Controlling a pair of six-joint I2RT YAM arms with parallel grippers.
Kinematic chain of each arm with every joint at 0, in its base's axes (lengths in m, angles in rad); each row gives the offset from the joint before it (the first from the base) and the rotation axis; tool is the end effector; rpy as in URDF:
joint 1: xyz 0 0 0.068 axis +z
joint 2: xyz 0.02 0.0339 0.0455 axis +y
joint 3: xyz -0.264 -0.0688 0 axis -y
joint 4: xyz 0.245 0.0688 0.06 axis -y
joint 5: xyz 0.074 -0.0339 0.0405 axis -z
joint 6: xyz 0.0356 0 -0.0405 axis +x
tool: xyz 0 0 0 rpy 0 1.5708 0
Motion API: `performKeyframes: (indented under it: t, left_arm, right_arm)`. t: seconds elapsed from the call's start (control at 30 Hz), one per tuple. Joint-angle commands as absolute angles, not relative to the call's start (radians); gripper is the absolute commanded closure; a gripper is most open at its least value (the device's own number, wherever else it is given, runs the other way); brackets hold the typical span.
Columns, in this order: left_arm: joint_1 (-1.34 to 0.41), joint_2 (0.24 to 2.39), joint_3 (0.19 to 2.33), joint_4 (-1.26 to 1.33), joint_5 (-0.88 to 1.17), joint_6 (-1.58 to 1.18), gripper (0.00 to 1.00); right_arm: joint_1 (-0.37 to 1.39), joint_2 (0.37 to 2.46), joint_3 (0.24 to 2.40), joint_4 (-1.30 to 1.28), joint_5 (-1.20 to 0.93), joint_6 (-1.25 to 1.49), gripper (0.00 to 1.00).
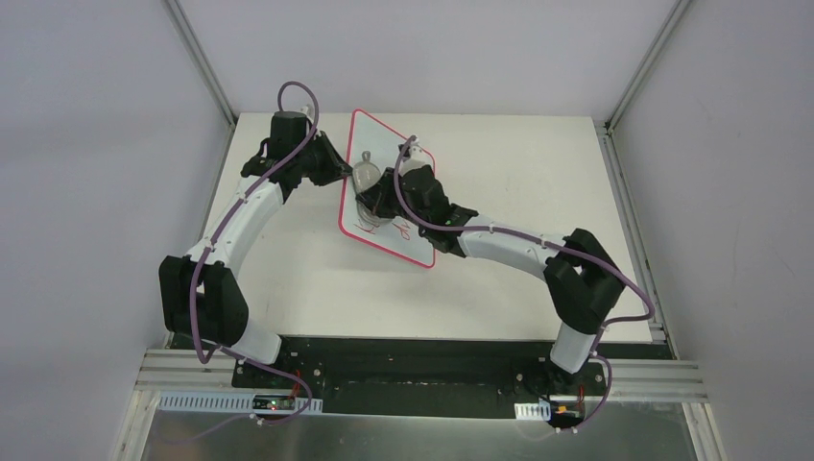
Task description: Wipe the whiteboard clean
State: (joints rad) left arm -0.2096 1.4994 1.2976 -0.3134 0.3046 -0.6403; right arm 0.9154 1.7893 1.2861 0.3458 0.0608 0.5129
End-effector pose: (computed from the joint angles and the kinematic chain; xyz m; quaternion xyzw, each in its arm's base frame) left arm 0.3373 -0.0827 0.3333 -0.1078 0.8505 -0.3246 0.3995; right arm 0.2632 0.3388 0.2885 -0.1326 0.7488 0.4076 0.5056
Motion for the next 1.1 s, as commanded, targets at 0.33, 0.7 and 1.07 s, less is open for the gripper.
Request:
performKeyframes:
  t: [0.33,0.7,1.07]
  left_arm:
    - [-0.279,1.577,1.294,-0.355,0.395,-0.682,1.0]
    - [-0.28,1.566,1.294,-0.354,0.402,-0.682,1.0]
    - [-0.28,1.562,1.295,-0.354,0.408,-0.686,1.0]
  right_arm:
    - [0.857,1.808,1.071,0.206,-0.01,0.529,1.0]
    - [1.019,1.824,1.381,0.1,-0.046,0.471,1.0]
    - [0.95,1.77,1.152,0.21,-0.019,0.553,1.0]
